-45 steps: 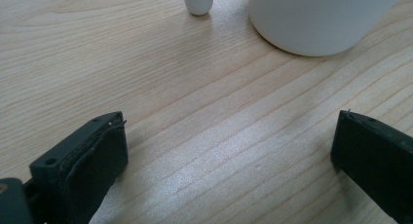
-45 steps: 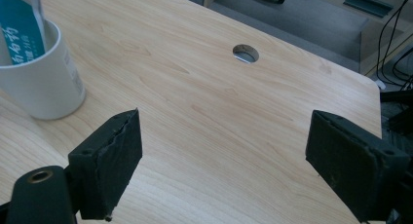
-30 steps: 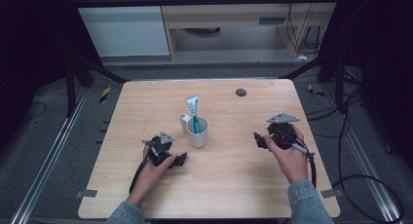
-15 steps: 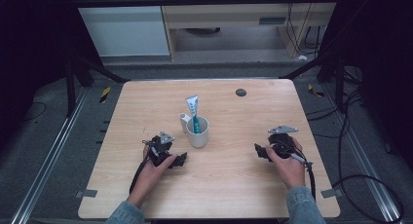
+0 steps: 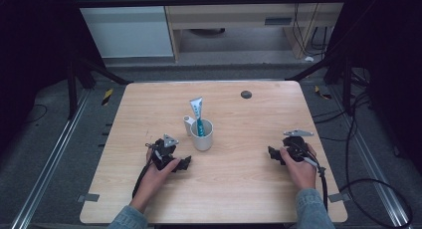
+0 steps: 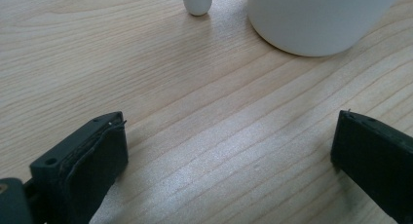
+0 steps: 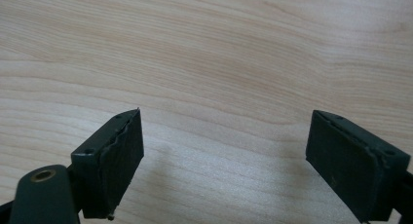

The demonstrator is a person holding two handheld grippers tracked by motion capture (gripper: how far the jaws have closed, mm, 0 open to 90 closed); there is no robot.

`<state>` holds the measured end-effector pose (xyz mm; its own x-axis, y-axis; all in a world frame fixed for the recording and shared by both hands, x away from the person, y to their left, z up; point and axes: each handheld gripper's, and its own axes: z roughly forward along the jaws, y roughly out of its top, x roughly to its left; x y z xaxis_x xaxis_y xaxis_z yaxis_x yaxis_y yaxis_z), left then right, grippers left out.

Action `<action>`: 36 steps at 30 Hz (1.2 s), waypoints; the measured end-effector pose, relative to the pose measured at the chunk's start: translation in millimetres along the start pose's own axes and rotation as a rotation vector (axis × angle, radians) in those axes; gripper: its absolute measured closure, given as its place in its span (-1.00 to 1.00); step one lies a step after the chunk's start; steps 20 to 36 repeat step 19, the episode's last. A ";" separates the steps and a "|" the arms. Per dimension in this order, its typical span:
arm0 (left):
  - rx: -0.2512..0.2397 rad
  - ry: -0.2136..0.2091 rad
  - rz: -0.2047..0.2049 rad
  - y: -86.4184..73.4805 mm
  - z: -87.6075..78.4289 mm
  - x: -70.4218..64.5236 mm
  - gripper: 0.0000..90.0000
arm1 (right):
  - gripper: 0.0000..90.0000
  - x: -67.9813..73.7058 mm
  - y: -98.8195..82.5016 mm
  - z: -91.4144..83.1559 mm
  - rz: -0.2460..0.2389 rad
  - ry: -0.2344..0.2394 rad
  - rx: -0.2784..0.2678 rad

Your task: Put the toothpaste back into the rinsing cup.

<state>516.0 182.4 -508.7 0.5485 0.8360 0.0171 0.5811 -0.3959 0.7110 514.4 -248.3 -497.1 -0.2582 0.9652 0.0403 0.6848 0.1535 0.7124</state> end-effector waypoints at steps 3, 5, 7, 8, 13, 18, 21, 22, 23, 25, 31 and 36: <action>0.000 0.000 0.000 0.0 0.0 0.0 -1.00 | -0.71 -0.5 -4.0 5.6 0.010 -0.009 0.000; 0.000 0.000 0.000 0.0 0.0 0.0 -1.00 | -0.73 -0.1 -6.1 8.2 0.007 -0.024 -0.017; 0.000 0.000 0.000 0.0 0.0 0.0 -1.00 | -0.74 -0.5 -6.9 9.3 0.004 -0.031 -0.030; 0.000 0.000 0.000 0.0 0.0 0.0 -1.00 | -0.79 -0.9 -7.4 10.5 -0.013 -0.049 -0.033; -0.001 0.001 0.002 0.1 0.2 -0.7 -1.00 | -0.89 -2.7 -8.6 11.6 0.007 -0.061 -0.031; -0.001 -0.002 0.003 0.2 0.3 -1.6 -1.00 | -0.92 1.7 -7.7 13.0 0.050 -0.105 -0.029; -0.004 -0.002 -0.001 0.1 0.6 -1.9 -1.00 | -0.93 2.6 -7.4 13.6 0.054 -0.116 -0.030; -0.004 -0.002 -0.001 0.1 0.6 -1.9 -1.00 | -0.93 2.6 -7.4 13.6 0.054 -0.116 -0.030; -0.004 -0.002 -0.001 0.1 0.6 -1.9 -1.00 | -0.93 2.6 -7.4 13.6 0.054 -0.116 -0.030; -0.004 -0.002 -0.001 0.1 0.6 -1.9 -1.00 | -0.93 2.6 -7.4 13.6 0.054 -0.116 -0.030; -0.004 -0.002 -0.001 0.1 0.6 -1.9 -1.00 | -0.93 2.6 -7.4 13.6 0.054 -0.116 -0.030; -0.004 -0.002 -0.001 0.1 0.6 -1.9 -1.00 | -0.93 2.6 -7.4 13.6 0.054 -0.116 -0.030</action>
